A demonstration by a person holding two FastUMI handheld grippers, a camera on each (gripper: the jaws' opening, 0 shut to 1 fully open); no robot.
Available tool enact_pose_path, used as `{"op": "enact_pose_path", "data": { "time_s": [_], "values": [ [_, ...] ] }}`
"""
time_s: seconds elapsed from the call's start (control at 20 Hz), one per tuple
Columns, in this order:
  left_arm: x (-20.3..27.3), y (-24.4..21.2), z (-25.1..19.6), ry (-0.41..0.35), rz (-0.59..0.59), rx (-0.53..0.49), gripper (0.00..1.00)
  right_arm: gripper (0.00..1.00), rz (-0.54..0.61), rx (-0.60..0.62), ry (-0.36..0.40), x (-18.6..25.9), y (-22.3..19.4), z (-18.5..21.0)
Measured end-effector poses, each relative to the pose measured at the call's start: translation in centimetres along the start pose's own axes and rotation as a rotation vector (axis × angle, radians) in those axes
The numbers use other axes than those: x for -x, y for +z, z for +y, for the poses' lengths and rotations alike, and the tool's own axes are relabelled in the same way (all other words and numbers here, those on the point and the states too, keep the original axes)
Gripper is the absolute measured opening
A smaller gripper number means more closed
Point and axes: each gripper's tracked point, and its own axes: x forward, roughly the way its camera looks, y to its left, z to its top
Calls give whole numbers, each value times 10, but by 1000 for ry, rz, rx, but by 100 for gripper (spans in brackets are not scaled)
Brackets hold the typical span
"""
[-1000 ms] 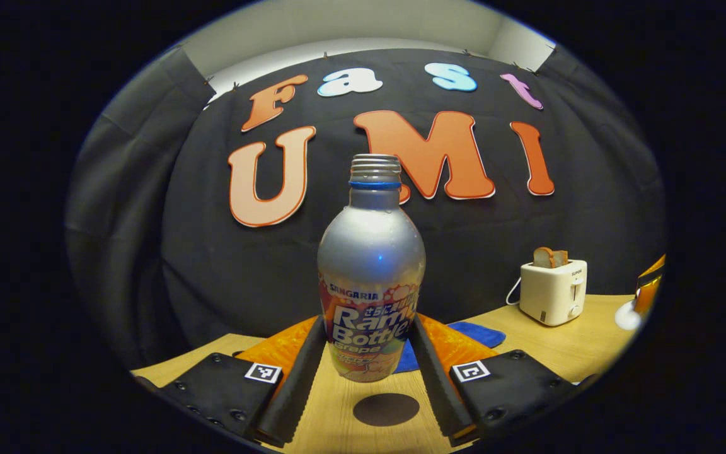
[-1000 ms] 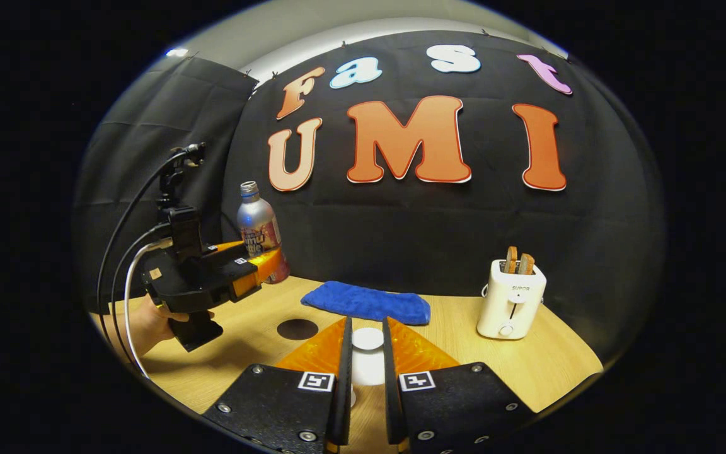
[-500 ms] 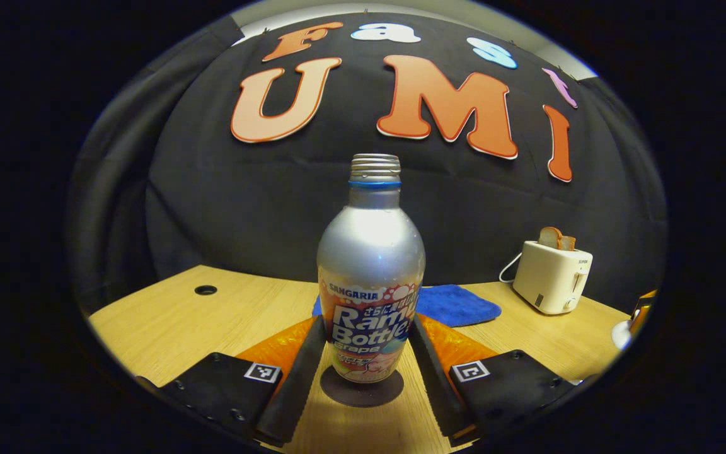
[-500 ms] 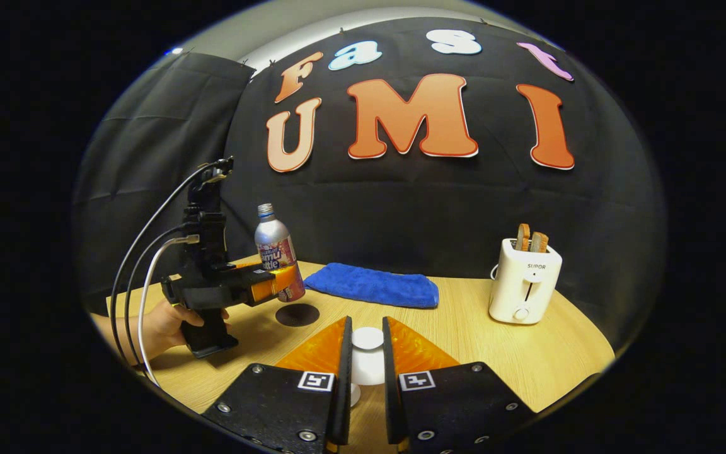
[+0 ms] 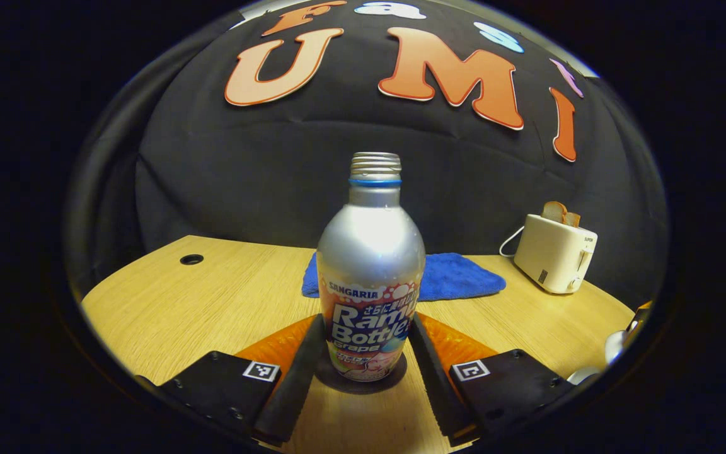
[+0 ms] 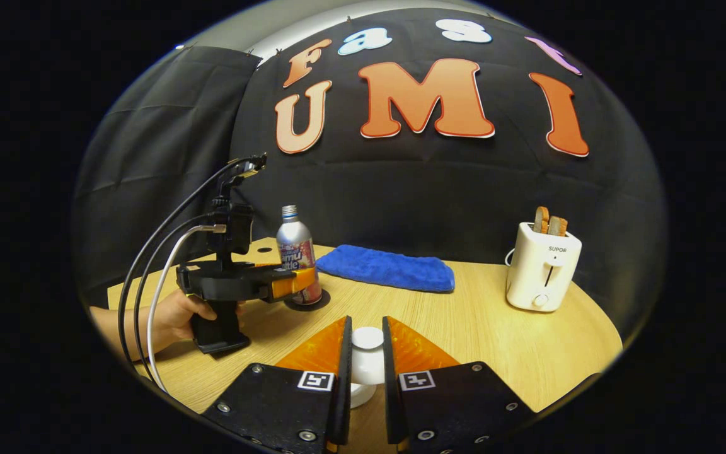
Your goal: Open the teacup lid with one hand, grasp the water bottle and pour water into the teacup with the other hand; after pouring, place the water bottle on the coaster and then close the teacup lid.
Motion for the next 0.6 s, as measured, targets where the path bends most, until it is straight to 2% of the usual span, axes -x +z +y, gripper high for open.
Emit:
{"op": "enact_pose_path", "data": {
  "time_s": [0.05,0.1,0.15,0.35,0.4,0.45,0.55,0.6],
  "values": [
    [1,0,1,-1,5,-8,81,23,12,1,8,-2,-5,3],
    [1,1,0,2,9,-7,85,23,26,-1,9,-3,-9,5],
    [1,0,-2,-1,17,1,83,23,35,2,5,-3,-12,6],
    [5,-7,-2,-13,65,5,92,24,21,-5,24,-3,-9,16],
    [6,-10,-2,-8,70,4,88,24,20,-2,25,-5,-10,19],
    [8,-12,-1,-4,75,2,94,23,23,1,25,-6,-11,20],
    [18,-15,4,-1,81,7,93,23,28,0,37,-7,-15,25],
    [23,-14,3,-7,79,9,98,23,30,0,41,-9,-16,27]
  ]
}}
